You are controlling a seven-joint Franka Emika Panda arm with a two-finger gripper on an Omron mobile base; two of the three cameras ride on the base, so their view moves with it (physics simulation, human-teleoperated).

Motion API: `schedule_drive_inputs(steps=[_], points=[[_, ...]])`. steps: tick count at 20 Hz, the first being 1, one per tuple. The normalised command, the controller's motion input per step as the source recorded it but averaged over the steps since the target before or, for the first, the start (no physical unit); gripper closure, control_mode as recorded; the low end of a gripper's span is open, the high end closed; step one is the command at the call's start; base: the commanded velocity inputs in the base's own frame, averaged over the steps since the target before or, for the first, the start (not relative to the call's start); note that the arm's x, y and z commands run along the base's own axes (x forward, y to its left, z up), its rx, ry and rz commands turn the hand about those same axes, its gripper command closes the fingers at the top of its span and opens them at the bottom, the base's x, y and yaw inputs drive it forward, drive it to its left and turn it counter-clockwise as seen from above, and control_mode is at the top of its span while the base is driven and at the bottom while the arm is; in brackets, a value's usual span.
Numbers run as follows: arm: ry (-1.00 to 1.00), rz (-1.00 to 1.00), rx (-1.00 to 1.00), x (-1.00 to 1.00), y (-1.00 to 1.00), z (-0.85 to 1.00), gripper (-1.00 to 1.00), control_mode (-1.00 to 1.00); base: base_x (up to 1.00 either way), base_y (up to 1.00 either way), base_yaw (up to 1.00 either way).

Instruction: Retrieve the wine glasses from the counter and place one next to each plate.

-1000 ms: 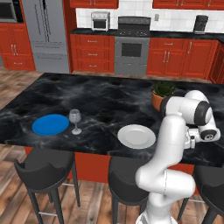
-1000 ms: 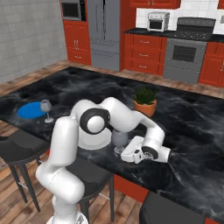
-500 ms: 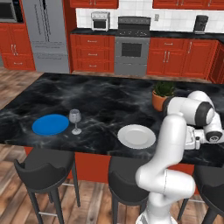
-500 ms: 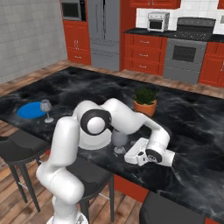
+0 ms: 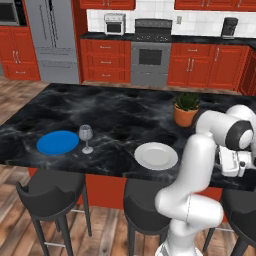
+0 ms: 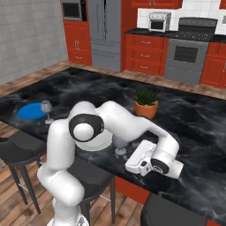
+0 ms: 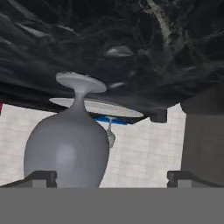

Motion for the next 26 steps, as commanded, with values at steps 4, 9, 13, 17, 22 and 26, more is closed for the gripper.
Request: schedule_drive_inputs(steps=[4,9,13,17,22,26], points=[[-0.23,0.0,0.0,-0.73,0.01,1.0,-1.0,-1.0,0.0,0.0,0.0],[-0.28,0.0,-0.04,-0.56,0.13,1.0,-1.0,-1.0,0.0,0.0,0.0],[-0.27,0.0,-0.04,-0.5,0.23,1.0,-1.0,-1.0,0.0,0.0,0.0],[-0.26,0.0,-0.02,-0.51,0.4,1.0,-1.0,-1.0,0.0,0.0,0.0],[-0.34,-0.07,-0.05,-0.35,0.63,0.88,-1.0,-1.0,0.0,0.0,0.0],[-0.43,-0.2,-0.09,-0.14,0.94,0.56,-1.0,-1.0,0.0,0.0,0.0]])
